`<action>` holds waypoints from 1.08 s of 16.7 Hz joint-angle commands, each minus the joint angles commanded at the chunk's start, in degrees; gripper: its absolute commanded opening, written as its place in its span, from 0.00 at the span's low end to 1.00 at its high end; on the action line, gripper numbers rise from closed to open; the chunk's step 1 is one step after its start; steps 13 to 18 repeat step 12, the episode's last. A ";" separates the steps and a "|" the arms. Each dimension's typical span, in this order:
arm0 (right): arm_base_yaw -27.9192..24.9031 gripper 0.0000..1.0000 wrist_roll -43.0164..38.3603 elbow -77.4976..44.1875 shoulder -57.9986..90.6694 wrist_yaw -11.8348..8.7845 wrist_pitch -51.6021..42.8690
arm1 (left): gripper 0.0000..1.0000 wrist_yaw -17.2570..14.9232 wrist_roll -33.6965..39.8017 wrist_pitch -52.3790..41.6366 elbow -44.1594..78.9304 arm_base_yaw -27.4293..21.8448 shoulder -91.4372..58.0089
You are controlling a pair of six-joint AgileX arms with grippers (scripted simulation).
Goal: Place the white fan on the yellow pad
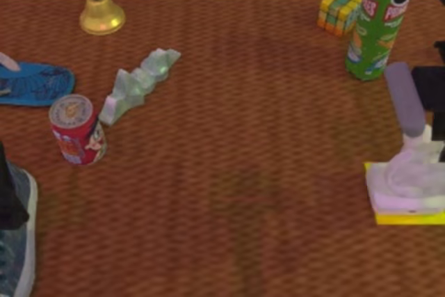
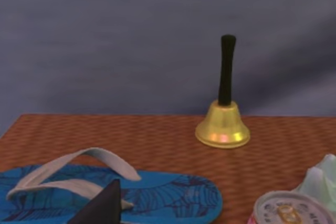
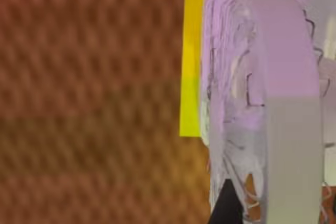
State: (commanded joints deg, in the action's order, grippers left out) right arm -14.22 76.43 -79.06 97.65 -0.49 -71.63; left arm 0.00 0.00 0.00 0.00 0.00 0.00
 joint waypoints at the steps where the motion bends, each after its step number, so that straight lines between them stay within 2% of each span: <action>1: 0.00 0.60 0.00 0.00 0.00 0.00 0.00 | 1.00 0.00 0.00 0.00 0.00 0.00 0.00; 6: 0.00 0.98 0.00 0.00 0.00 0.00 0.00 | 1.00 0.00 0.00 0.00 0.00 0.00 0.00; 18: 0.00 1.00 0.00 0.00 0.00 0.00 0.00 | 1.00 0.00 0.00 0.00 0.00 0.00 0.00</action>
